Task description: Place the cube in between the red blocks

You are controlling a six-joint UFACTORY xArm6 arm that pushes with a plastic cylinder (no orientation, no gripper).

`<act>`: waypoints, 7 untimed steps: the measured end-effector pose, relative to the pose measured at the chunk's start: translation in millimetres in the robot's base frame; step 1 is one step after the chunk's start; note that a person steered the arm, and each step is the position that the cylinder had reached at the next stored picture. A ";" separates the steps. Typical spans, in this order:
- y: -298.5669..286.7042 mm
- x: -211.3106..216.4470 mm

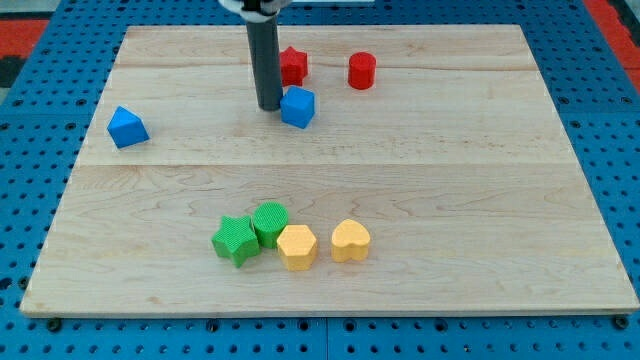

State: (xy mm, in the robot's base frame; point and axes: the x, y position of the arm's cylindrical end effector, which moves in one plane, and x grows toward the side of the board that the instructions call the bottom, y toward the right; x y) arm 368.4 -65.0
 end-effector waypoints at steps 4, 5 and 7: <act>70.0 -53.5; 83.7 4.3; 197.2 -31.3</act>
State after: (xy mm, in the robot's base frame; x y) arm 337.1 132.2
